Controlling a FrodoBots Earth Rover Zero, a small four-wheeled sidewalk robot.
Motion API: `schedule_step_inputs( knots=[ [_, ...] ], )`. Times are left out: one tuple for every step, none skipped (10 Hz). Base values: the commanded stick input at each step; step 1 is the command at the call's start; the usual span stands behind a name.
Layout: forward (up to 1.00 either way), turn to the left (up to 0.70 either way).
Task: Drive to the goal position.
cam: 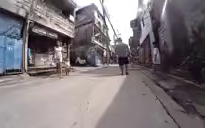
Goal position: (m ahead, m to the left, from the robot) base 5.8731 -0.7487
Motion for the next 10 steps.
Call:
schedule_step_inputs(
  knots=[
    [1.00, -0.27],
    [1.00, -0.04],
    [1.00, 0.00],
    [1.00, 0.00],
    [1.00, 0.00],
    [1.00, 0.00],
    [1.00, 0.00],
    [1.00, -0.21],
    [1.00, -0.04],
    [1.00, 0.00]
  ],
)
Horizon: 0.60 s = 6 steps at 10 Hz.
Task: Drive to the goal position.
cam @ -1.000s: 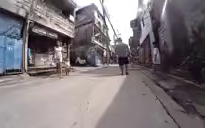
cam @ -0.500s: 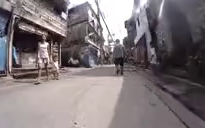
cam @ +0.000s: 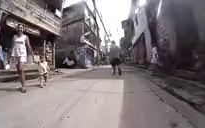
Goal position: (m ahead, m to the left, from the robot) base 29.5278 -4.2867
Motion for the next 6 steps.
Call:
schedule_step_inputs(
  knots=[
    [1.00, 0.00],
    [1.00, 0.00],
    [1.00, 0.00],
    [1.00, 0.00],
    [1.00, 0.00],
    [1.00, 0.00]
  ],
)
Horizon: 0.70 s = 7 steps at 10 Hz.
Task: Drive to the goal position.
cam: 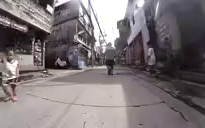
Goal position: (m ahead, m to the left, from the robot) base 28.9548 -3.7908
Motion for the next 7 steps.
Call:
schedule_step_inputs(
  knots=[
    [1.00, 0.00],
    [1.00, 0.00],
    [1.00, 0.00],
    [1.00, 0.00],
    [1.00, 0.00],
    [1.00, 0.00],
    [1.00, 0.00]
  ],
)
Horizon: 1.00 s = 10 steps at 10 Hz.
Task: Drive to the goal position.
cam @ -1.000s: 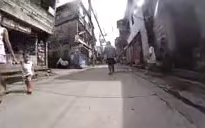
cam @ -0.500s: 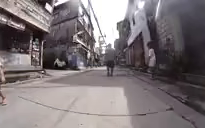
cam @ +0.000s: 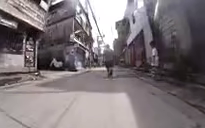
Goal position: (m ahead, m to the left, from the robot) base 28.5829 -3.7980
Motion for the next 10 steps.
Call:
schedule_step_inputs(
  knots=[
    [1.00, 0.00],
    [1.00, 0.00],
    [1.00, 0.00],
    [1.00, 0.00],
    [1.00, 0.00],
    [1.00, 0.00],
    [1.00, 0.00],
    [1.00, 0.00],
    [1.00, 0.00],
    [1.00, 0.00]
  ],
)
